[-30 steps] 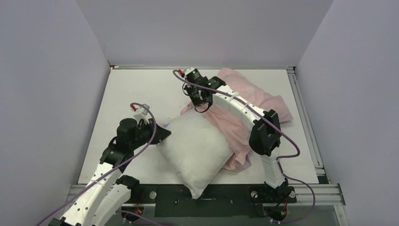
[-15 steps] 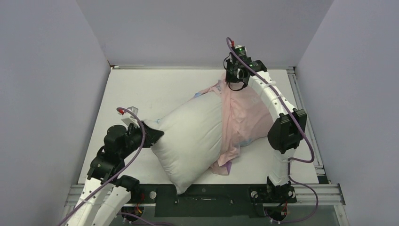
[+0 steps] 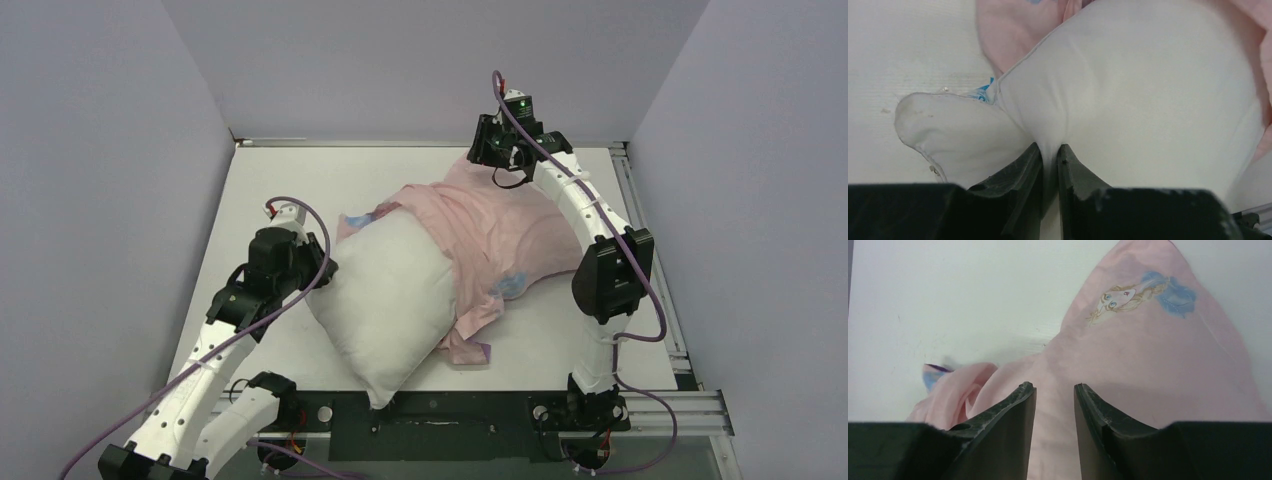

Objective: Remove the pillowcase from the pillow

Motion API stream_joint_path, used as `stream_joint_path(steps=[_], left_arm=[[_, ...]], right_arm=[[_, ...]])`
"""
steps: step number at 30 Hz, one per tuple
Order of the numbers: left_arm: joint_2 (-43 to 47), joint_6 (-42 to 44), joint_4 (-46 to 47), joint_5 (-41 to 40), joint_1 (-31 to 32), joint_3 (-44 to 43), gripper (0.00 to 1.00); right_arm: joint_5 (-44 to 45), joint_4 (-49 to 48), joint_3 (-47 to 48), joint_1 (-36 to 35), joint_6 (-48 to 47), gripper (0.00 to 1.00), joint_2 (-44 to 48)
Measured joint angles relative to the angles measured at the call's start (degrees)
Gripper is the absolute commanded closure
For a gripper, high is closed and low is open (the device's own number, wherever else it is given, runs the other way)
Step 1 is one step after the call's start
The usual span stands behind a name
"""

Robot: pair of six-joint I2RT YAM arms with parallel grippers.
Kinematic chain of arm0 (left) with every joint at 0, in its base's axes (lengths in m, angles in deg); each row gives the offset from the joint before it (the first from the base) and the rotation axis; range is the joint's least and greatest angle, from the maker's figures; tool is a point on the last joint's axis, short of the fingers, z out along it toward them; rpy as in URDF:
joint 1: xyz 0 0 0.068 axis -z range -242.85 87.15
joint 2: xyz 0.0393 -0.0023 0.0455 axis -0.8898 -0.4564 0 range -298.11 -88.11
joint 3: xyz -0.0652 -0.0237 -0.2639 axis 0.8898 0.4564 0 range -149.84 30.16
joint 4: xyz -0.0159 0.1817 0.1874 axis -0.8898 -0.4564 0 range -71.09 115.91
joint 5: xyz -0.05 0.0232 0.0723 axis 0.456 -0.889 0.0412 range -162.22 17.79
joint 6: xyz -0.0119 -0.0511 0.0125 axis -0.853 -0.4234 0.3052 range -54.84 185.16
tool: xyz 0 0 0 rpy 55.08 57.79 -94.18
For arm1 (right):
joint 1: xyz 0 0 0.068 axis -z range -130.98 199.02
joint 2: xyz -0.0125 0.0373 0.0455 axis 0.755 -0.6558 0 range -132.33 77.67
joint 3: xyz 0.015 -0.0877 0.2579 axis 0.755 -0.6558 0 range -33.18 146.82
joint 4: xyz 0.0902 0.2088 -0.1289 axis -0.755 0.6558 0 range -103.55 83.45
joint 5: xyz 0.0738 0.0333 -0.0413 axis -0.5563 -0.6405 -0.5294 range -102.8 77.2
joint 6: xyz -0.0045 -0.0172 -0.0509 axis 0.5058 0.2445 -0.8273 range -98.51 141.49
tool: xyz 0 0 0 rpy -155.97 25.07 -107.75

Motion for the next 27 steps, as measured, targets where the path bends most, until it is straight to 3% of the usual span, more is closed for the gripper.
stream_joint_path(steps=[4,9,13,19,27], left_arm=[[-4.3,2.3,-0.5,-2.0,-0.2,-5.2,0.52],[-4.5,4.0,-0.7,-2.2,0.2,-11.6,0.39],[-5.0,4.9,-0.9,-2.4,2.9,-15.0,0.33],[-6.6,5.4,-1.2,-4.7,12.9,-17.0,0.28],[-10.5,5.5,-0.2,-11.0,29.1,-16.7,0.23]], right_arm=[[-0.5,-2.2,-2.7,-0.3,0.0,0.55,1.9],[-0.3,-2.4,-11.0,-3.4,-0.3,0.46,10.5],[0.4,-2.8,-17.0,-4.5,-0.9,0.33,19.1],[3.0,-2.8,-25.0,-4.3,-2.3,0.17,31.0],[4.4,-2.5,-38.8,-4.4,-3.3,0.06,41.3]])
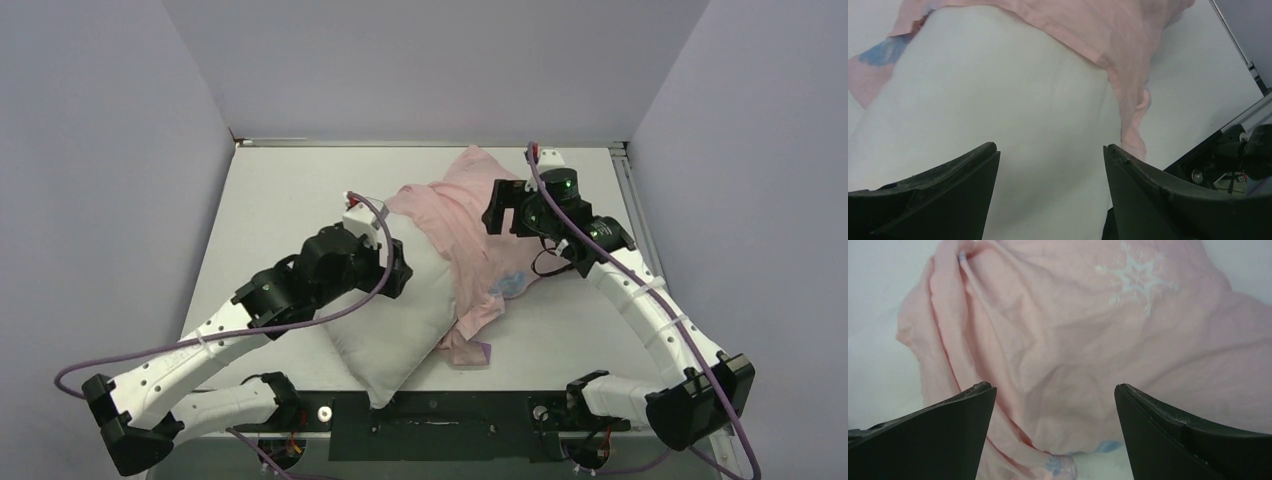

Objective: Remove the pillowcase from the pillow

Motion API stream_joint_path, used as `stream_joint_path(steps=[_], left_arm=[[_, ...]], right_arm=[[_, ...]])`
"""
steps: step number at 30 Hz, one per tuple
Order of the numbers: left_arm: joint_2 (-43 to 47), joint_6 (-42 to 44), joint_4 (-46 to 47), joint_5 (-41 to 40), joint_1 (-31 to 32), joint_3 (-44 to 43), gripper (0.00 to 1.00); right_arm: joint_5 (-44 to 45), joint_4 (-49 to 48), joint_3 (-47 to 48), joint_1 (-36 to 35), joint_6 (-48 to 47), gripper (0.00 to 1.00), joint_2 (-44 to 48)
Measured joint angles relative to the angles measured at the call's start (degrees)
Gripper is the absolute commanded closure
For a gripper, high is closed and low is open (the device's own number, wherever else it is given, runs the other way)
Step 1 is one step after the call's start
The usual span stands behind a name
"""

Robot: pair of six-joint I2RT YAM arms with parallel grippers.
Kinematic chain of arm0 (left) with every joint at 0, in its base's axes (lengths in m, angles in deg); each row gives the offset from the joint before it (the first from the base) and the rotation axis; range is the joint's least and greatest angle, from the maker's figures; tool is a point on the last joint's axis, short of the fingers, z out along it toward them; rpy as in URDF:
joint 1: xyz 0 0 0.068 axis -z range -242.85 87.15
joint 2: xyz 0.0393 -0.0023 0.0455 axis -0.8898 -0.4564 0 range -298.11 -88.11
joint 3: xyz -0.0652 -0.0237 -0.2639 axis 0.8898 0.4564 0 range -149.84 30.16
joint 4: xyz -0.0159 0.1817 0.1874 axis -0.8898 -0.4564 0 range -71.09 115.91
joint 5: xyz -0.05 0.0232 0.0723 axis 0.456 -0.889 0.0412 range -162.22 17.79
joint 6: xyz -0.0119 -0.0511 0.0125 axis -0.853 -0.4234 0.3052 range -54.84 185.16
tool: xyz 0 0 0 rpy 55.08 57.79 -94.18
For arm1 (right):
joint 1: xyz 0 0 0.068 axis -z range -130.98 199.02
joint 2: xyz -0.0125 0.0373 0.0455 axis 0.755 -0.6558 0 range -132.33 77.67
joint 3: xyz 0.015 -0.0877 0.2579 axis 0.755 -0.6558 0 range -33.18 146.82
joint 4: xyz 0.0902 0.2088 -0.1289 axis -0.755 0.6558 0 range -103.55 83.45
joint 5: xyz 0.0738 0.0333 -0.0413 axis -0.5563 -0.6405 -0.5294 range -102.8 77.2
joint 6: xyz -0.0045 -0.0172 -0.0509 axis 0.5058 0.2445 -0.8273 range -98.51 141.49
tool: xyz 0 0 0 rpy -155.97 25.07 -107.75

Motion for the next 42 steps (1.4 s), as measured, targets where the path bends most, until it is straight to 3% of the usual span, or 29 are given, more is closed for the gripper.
stream_joint_path(steps=[4,7,13,20,24,27,30,33,42], left_arm=[[-4.3,0.2,1.1,-4.9,9.4,0.3,0.22],[-7.9,0.1,1.9,-8.0,14.2,0.5,0.15],[-15.0,-0.1,3.4,-12.7,19.0,1.6,0.07],[-21.0,-1.6,8.4,-18.3,19.8,4.8,0.09],[-23.7,-2.3,11.1,-21.4,19.8,5.4,0.21],[-25.3,-2.4,12.3,-22.9,19.8,5.4,0.39],[-25.8,-2.5,12.9,-23.6,19.6,5.4,0.74],[-25.7,-2.3,13.6,-23.7,19.4,5.4,0.97],[-22.5,-1.4,13.7,-22.2,18.6,5.7,1.0]], right_arm=[[0.1,0.7,-6.5,0.0,0.0,0.05,3.9],[0.0,1.3,-10.1,0.0,0.4,0.03,6.1],[-0.5,2.2,-15.6,-0.3,2.0,0.0,11.3],[-4.2,2.6,-20.4,-0.4,4.0,0.05,14.6],[-7.1,2.3,-25.3,-0.5,5.6,0.06,16.1],[-8.8,1.7,-28.6,-1.4,7.0,0.07,16.5],[-9.2,0.1,-30.2,-2.7,7.9,0.07,16.3],[-9.2,-2.4,-31.3,-3.8,8.2,0.07,15.6],[-8.1,-9.4,-32.7,-4.5,8.0,0.03,10.3]])
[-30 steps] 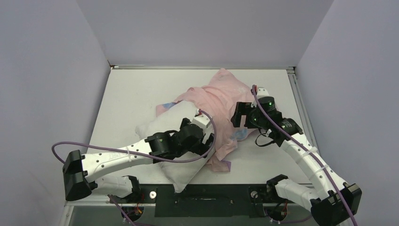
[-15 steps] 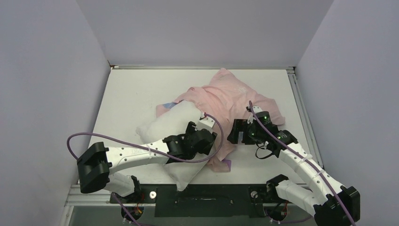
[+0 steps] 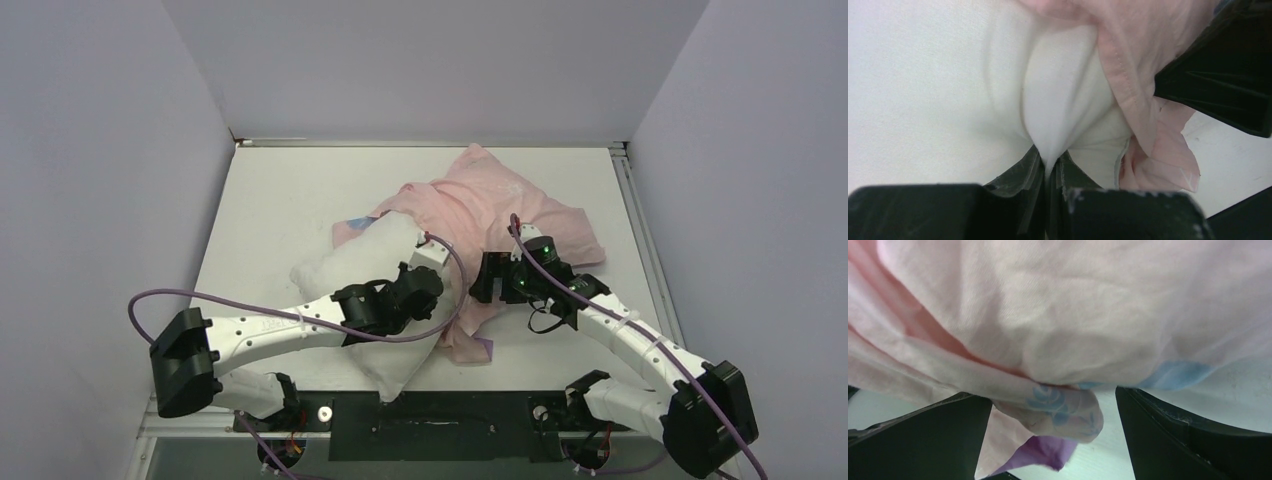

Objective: Remove the pillowcase from the pillow

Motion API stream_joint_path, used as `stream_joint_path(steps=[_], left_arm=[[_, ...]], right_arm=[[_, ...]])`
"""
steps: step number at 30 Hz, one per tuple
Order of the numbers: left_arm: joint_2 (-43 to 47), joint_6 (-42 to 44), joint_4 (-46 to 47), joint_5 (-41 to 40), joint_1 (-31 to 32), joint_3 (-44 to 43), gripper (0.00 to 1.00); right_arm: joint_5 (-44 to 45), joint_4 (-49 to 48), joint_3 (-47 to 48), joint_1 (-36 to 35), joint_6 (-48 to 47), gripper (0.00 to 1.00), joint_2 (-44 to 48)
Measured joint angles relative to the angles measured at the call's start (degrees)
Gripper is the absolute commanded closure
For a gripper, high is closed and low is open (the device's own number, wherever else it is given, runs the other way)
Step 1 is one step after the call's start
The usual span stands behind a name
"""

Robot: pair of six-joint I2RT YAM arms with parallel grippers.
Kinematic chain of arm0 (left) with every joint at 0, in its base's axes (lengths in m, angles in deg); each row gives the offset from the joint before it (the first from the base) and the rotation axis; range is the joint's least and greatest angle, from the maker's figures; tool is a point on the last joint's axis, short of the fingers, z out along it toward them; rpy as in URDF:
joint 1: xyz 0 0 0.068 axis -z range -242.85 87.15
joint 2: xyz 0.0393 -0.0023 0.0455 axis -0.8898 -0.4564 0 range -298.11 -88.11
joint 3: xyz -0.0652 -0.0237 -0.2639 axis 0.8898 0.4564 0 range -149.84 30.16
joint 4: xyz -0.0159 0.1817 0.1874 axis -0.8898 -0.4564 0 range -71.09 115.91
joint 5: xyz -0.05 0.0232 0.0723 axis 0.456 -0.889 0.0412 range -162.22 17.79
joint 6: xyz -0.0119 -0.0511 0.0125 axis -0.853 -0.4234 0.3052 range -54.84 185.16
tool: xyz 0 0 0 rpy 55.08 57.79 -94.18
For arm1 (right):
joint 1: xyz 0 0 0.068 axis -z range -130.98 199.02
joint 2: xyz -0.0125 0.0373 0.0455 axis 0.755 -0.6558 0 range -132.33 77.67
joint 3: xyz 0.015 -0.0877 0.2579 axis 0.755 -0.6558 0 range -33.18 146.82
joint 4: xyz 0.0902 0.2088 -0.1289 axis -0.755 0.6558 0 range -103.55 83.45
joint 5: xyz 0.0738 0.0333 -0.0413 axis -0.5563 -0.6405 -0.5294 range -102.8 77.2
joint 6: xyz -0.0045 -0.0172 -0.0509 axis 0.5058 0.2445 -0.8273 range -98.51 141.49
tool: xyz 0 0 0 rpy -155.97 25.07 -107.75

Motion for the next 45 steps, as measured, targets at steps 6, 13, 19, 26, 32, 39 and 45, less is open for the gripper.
stream_joint_path(steps=[6,13,19,26,32,39,45], left_arm=[[5.7,0.7,-1.3,4.2,-3.7,0.4,1.0],[13.3,2.1,-5.3,10.7,-12.8,0.7,1.0],[19.9,3.3,-8.9,13.7,-20.3,0.7,1.0],[28.8,4.5,-13.1,17.3,-26.1,0.7,1.0],[33.3,5.8,-15.1,19.9,-30.7,0.5,1.0],[35.2,5.9,-14.1,25.4,-31.5,3.0,1.0],[39.9,5.9,-11.4,35.1,-32.5,9.6,0.71]], right_arm=[[-1.5,-6.6,-0.2,-0.2,-0.2,0.55,-4.5],[-2.4,-8.7,2.1,-0.6,-1.7,0.95,-7.1],[-0.2,-5.4,9.6,2.6,-3.5,0.95,-7.1],[0.2,-1.1,18.0,10.8,-3.9,0.95,-6.3],[-2.1,2.7,22.8,16.3,-2.3,0.95,-4.2],[-9.6,4.9,21.3,24.7,1.8,0.95,-4.0],[-14.1,4.4,15.7,27.8,1.6,0.85,-3.7]])
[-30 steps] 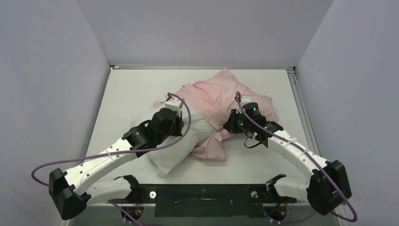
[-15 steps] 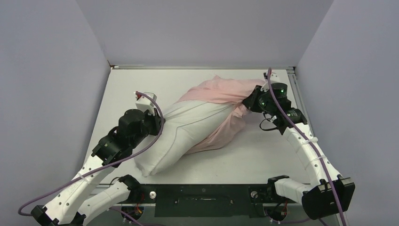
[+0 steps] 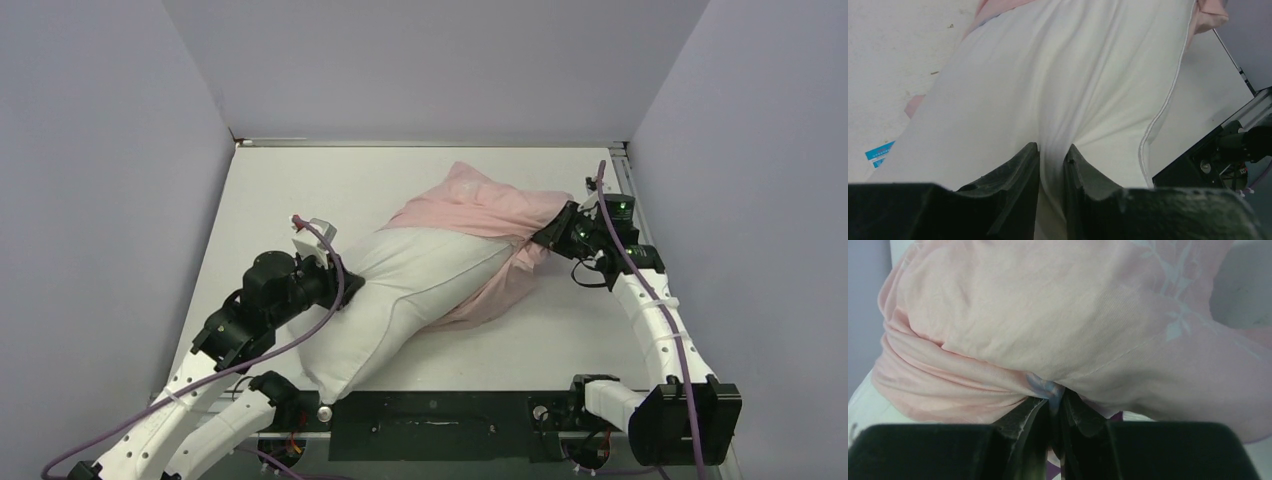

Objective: Remove the pillowcase from the pillow

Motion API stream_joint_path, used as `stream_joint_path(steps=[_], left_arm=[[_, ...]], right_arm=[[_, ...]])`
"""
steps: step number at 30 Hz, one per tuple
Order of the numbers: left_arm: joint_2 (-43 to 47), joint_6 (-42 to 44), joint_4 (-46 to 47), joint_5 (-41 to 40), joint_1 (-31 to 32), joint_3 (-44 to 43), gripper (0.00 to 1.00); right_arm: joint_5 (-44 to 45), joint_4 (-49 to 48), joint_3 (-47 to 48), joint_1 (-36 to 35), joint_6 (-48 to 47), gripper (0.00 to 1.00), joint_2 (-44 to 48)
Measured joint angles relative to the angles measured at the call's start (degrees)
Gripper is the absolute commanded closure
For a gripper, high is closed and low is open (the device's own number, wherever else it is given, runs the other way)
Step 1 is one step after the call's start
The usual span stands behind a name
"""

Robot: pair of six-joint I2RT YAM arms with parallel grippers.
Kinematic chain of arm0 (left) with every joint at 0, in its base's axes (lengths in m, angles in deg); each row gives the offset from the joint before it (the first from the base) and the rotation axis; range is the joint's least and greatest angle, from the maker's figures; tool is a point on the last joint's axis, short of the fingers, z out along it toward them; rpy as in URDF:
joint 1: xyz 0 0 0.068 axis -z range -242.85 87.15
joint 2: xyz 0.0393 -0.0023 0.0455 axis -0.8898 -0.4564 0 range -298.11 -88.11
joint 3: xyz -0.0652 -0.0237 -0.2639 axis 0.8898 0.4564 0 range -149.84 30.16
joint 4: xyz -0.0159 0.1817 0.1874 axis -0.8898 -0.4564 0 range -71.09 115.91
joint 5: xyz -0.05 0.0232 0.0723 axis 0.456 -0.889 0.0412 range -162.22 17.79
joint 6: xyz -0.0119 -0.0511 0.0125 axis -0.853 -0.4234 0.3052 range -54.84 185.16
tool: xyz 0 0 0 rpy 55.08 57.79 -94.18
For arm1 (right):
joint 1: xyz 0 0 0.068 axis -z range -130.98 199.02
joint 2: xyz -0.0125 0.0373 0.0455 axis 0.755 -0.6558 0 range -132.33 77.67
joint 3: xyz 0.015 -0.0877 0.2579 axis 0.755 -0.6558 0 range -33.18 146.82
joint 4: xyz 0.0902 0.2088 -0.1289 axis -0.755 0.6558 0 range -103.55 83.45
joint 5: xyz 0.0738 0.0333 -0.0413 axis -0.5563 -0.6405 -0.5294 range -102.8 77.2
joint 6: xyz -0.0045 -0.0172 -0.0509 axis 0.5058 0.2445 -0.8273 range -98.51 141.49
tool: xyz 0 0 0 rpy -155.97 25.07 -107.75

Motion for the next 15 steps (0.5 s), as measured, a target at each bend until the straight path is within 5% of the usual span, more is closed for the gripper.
stream_joint_path(steps=[8,15], left_arm=[[-4.6,1.0,-3.1,2.8,-2.0,-7.1,0.25],[-17.5,0.9,-2.8,2.7,-4.4,-19.8,0.2]], right_arm=[[4.2,0.7,-3.5,3.3,-3.2,0.69,5.6],[7.8,1.7,-3.5,3.5,-4.9,0.35,11.9]])
